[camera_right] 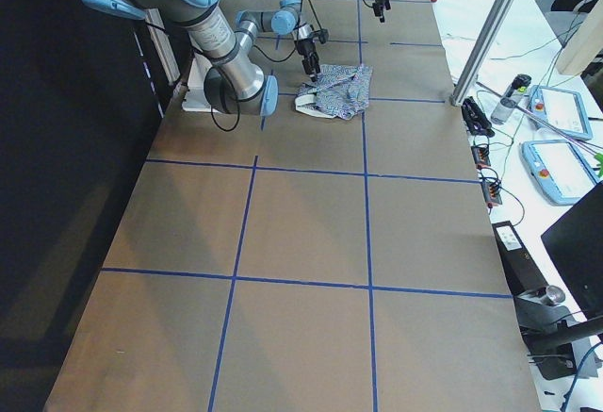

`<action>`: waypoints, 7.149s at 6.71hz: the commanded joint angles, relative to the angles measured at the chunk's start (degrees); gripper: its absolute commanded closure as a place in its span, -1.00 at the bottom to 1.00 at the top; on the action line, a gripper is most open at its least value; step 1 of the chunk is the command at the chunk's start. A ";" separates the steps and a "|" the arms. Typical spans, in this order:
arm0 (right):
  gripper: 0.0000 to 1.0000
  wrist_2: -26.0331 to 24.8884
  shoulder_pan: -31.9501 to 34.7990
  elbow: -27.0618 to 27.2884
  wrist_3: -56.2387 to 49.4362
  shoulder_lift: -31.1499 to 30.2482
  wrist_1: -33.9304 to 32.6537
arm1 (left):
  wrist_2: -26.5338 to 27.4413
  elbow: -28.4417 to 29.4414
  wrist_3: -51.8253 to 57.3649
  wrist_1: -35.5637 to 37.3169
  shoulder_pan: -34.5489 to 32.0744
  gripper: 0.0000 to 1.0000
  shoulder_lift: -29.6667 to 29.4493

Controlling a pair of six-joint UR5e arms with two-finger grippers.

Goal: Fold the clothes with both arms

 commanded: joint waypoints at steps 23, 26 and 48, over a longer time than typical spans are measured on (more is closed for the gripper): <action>1.00 -0.43 16.04 -13.07 -28.00 -0.79 11.43 | -0.43 -0.33 -5.03 -0.82 -0.12 -1.00 1.13; -1.00 0.61 17.00 -12.55 -27.65 -0.44 13.63 | -0.43 -0.68 -4.95 -0.82 -0.04 -1.00 1.13; -1.00 56.52 74.48 34.03 -80.79 -79.35 13.90 | -23.81 -6.57 43.39 29.94 -36.16 -1.00 28.38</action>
